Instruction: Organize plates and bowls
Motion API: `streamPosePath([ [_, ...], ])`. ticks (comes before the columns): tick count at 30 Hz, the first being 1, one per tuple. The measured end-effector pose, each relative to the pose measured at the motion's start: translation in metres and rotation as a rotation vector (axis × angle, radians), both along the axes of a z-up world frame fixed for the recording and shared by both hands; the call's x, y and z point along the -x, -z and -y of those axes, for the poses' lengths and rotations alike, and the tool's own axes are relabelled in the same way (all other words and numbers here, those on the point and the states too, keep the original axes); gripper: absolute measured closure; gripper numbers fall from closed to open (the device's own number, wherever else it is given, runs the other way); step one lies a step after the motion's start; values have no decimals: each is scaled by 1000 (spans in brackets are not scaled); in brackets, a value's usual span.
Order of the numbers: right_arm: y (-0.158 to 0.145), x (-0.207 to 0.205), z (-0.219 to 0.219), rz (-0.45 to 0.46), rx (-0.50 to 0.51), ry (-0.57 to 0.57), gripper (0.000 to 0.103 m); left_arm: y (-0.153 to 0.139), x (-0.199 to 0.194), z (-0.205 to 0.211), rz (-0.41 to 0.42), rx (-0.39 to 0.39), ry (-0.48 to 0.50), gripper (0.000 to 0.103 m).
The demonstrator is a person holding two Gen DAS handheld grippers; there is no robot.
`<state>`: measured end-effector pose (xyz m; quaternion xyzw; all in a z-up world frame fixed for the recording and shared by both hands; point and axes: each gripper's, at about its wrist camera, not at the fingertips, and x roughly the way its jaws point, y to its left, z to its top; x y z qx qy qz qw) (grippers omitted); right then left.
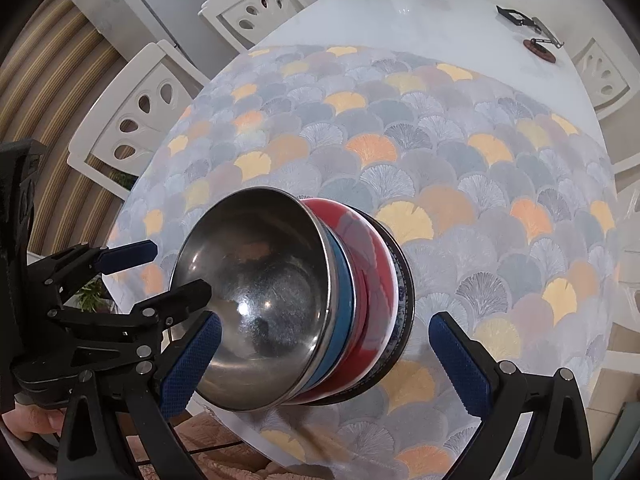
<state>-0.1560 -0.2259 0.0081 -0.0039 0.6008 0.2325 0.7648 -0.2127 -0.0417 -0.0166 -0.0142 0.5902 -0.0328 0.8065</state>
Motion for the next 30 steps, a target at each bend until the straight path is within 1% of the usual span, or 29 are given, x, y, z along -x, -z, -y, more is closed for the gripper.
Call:
streamPosePath([
  [15, -3, 3, 1, 5, 3, 2, 0, -1, 0, -6, 3, 1, -24, 30],
  [30, 4, 5, -3, 2, 20, -19, 0, 3, 0, -10, -10, -1, -28, 30],
])
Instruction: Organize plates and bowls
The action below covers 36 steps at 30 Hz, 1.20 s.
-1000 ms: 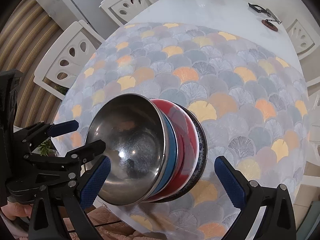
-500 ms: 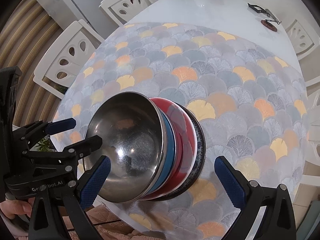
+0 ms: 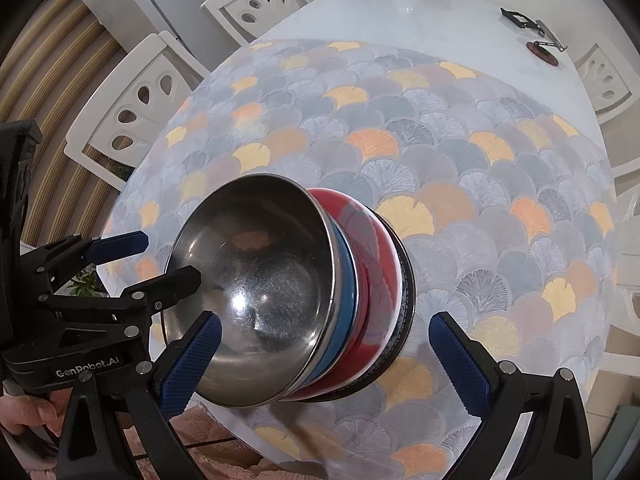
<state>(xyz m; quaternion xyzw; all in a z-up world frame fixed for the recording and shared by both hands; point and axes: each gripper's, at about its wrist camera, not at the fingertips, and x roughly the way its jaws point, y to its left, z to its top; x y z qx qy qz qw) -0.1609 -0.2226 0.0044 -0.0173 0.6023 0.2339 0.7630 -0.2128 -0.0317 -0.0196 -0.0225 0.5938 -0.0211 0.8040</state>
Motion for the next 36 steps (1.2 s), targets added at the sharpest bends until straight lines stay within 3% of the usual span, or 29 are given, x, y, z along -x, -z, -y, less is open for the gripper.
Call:
streamPosePath([
  [36, 8, -2, -9, -24, 11, -5, 0, 5, -5, -7, -25, -8, 13, 30],
])
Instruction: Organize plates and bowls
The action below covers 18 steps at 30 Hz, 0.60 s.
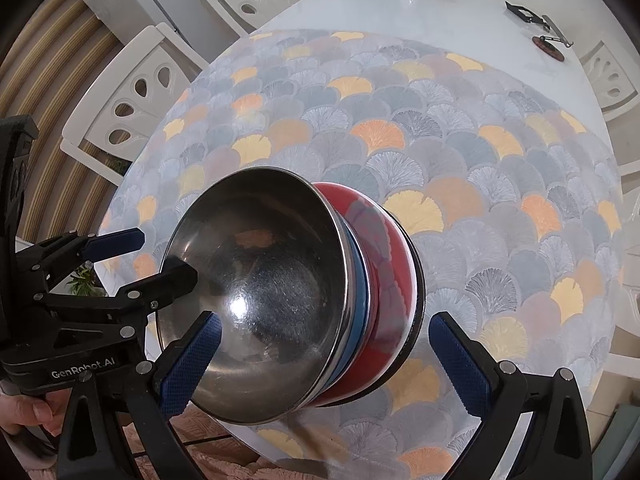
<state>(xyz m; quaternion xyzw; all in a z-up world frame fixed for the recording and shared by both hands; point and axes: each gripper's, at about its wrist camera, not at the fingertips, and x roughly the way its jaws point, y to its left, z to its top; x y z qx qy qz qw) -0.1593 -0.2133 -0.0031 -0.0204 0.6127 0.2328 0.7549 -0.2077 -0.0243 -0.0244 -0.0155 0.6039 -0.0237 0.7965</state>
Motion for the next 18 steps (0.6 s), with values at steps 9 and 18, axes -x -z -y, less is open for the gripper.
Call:
streamPosePath([
  [9, 1, -1, 0, -3, -1, 0, 0, 0, -3, -1, 3, -1, 4, 30],
  [18, 2, -4, 1, -6, 1, 0, 0, 0, -4, 1, 0, -1, 5, 30],
])
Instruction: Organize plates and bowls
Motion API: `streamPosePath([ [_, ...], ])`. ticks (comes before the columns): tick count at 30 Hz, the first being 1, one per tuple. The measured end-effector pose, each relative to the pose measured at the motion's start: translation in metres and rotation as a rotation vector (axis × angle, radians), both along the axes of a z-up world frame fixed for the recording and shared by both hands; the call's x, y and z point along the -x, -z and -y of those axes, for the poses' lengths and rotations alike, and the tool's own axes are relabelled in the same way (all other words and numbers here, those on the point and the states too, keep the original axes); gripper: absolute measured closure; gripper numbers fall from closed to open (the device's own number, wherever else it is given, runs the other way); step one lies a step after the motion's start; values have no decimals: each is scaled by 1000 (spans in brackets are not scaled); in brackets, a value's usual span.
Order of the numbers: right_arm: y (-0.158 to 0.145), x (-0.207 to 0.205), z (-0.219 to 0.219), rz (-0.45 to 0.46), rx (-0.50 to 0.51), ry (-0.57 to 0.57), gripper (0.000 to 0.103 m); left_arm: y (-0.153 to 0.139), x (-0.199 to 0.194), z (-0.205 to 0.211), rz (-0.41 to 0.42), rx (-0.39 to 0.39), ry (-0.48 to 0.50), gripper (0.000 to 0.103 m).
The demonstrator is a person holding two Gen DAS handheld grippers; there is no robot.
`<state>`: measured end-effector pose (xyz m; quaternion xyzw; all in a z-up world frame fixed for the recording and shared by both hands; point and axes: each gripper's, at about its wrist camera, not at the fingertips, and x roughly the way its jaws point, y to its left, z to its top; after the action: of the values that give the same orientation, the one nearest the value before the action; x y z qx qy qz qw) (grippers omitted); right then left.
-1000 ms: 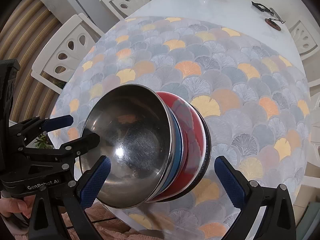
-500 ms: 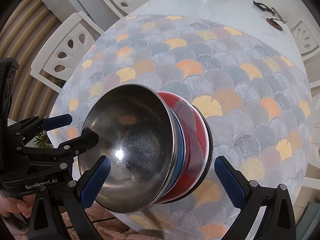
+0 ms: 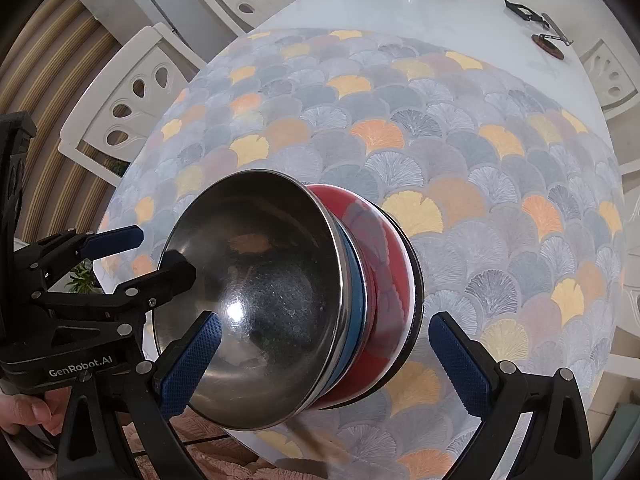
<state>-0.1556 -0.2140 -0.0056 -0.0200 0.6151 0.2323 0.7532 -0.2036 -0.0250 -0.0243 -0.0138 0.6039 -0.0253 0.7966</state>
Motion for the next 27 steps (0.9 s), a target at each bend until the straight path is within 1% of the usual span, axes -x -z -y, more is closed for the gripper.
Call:
streamPosePath([
  [27, 1, -1, -1, -6, 2, -8, 0, 0, -5, -3, -1, 3, -4, 30],
])
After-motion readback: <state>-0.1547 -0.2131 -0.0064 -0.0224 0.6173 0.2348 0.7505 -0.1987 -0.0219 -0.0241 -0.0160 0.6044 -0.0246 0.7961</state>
